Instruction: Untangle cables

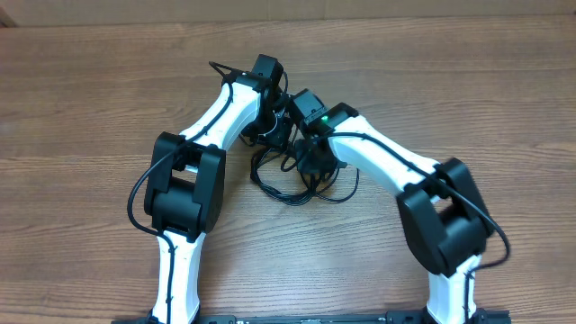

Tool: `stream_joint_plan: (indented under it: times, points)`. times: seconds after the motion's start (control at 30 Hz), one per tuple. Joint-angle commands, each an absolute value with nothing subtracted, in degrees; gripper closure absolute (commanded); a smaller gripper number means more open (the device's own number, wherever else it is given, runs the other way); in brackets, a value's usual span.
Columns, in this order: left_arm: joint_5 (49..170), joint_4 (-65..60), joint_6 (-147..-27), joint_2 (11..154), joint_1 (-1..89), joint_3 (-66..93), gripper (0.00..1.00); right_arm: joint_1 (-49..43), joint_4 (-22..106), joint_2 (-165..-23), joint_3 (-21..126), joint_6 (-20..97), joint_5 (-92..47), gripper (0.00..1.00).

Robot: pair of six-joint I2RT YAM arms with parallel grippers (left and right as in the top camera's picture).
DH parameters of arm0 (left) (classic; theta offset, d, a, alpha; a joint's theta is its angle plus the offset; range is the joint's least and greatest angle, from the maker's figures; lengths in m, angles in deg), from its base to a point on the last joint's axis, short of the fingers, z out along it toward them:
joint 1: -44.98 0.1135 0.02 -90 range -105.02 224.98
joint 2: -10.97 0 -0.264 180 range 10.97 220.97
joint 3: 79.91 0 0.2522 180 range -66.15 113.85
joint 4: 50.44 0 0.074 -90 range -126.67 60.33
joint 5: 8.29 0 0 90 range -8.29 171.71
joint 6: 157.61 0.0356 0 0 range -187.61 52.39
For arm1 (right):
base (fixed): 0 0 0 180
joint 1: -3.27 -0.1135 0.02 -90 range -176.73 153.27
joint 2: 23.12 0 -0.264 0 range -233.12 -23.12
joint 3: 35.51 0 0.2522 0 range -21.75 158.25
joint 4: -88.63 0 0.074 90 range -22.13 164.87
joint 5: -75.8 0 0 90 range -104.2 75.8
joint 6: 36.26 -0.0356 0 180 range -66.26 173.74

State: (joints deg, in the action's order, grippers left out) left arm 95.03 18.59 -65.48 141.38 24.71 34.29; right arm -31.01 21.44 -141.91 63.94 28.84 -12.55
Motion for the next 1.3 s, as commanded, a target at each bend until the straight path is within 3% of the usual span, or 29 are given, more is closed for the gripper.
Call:
stream_joint_plan:
  times: [0.0,0.27,0.43,0.73,1.03,1.27]
  points:
    - [95.95,18.77,-64.11,145.3,23.57,31.52,0.63,-31.52,21.22,-143.39,63.22,33.32,-14.32,0.86]
    - [95.89,18.57,-63.71,145.3,23.57,31.52,0.63,-32.26,24.52,-143.48,61.21,36.18,-13.34,0.82]
    - [94.05,18.63,-63.69,145.3,23.57,31.52,0.62,-32.17,20.45,-143.24,65.16,37.34,-13.69,0.91]
    - [93.31,19.38,-62.34,145.3,23.53,31.52,0.63,-32.13,16.89,-143.26,69.06,40.53,-15.31,0.81]
    - [93.88,19.49,-61.59,145.3,23.48,31.6,0.63,-32.19,23.56,-143.39,63.77,38.54,-15.79,0.8]
    - [91.19,20.73,-62.03,145.3,23.48,31.82,0.62,-31.08,30.07,-143.44,57.36,34.37,-15.59,0.96]
